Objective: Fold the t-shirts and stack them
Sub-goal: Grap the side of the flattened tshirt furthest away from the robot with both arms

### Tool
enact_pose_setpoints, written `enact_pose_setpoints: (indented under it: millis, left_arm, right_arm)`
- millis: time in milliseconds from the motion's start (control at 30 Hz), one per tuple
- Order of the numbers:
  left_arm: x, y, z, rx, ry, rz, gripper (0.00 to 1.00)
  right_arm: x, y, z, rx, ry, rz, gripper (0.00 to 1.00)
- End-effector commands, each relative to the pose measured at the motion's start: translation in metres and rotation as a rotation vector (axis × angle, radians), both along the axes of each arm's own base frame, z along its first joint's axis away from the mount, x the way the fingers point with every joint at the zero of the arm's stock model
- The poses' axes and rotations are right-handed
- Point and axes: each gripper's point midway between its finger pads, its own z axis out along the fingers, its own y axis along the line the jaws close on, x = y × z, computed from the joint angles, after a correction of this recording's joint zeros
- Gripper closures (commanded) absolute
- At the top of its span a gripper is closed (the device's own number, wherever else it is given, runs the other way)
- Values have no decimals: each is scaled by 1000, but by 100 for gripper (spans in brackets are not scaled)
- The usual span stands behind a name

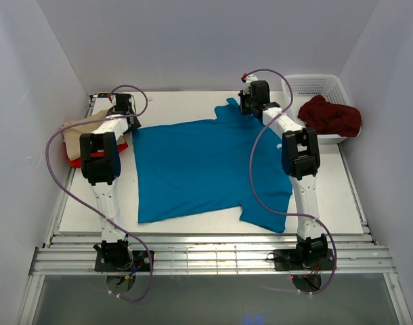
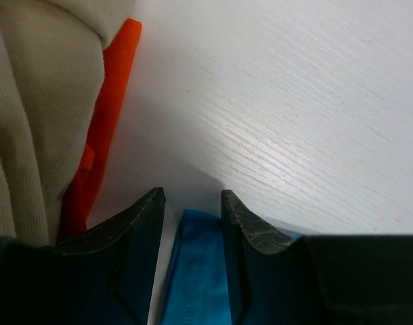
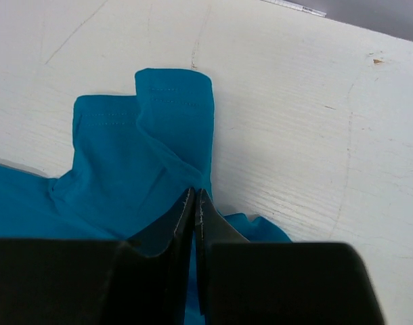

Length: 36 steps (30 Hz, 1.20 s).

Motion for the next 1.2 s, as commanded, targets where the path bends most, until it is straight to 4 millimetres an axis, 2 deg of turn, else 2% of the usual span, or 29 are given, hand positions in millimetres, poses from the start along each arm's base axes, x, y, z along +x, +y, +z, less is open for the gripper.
enact_pose_setpoints:
  millis: [0, 233, 433, 600, 867, 1000, 1133, 1167]
  left_arm:
    - [-13, -9, 7, -54, 7, -3, 51]
    - [-25, -15, 7, -83, 11, -14, 52]
    - [-14, -19, 13, -100, -17, -39, 60]
    - [-2, -21, 18, -106, -38, -40, 72]
    - [3, -23, 20, -115, -37, -46, 95]
    - [4, -23, 26, -112, -49, -44, 100]
    - [10, -25, 44, -118, -87, -58, 100]
    - [11, -26, 53, -120, -105, -62, 100]
  right_arm:
    - [-1, 0, 34, 0, -56, -1, 92]
    - [-1, 0, 35, 3, -55, 3, 92]
    - [-3, -2, 37, -2, -56, -5, 92]
    - [-7, -6, 39, -31, -65, 3, 92]
    - [-12, -10, 42, -50, -71, 2, 92]
    - [-11, -11, 45, -53, -75, 1, 92]
    - [-9, -13, 64, -57, -100, -13, 92]
    - [-8, -19, 68, -70, -109, -41, 92]
